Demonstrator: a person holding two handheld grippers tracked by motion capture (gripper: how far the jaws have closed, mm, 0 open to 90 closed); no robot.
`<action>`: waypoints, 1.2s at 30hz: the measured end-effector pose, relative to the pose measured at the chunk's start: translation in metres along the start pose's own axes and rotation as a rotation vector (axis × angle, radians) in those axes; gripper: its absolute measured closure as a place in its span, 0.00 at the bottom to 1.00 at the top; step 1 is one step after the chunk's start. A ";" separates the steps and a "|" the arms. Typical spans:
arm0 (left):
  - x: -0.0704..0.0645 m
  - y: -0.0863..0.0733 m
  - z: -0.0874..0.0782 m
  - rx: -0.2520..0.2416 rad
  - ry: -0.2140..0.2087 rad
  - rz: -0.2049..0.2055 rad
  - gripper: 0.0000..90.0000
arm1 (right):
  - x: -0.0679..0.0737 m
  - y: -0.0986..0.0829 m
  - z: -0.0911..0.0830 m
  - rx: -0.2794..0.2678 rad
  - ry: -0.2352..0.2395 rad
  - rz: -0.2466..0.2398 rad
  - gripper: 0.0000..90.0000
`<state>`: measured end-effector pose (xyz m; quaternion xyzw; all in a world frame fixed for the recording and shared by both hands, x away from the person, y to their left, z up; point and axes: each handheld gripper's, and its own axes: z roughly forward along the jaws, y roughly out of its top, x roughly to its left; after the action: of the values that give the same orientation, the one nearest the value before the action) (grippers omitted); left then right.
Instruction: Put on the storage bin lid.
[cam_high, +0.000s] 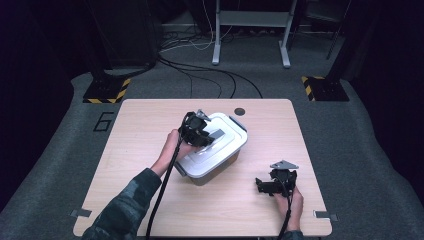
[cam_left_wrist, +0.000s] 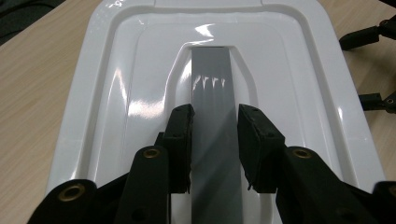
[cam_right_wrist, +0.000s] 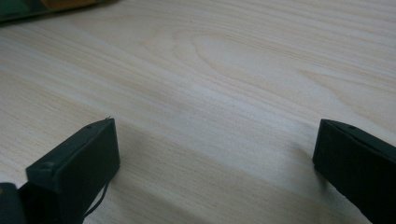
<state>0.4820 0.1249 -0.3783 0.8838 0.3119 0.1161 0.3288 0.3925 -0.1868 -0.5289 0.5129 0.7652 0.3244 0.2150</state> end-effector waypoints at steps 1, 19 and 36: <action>0.001 0.000 0.000 -0.001 0.003 -0.008 0.71 | 0.000 0.000 0.000 0.000 0.000 0.000 0.00; 0.020 -0.021 -0.037 -0.084 0.055 -0.076 0.17 | 0.000 0.000 0.000 0.000 0.000 0.000 0.00; 0.051 -0.076 -0.094 -0.150 0.181 -0.139 0.08 | 0.000 0.000 0.000 0.000 -0.001 0.001 0.00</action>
<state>0.4473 0.2499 -0.3566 0.8188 0.3914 0.1954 0.3718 0.3925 -0.1866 -0.5289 0.5134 0.7647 0.3245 0.2153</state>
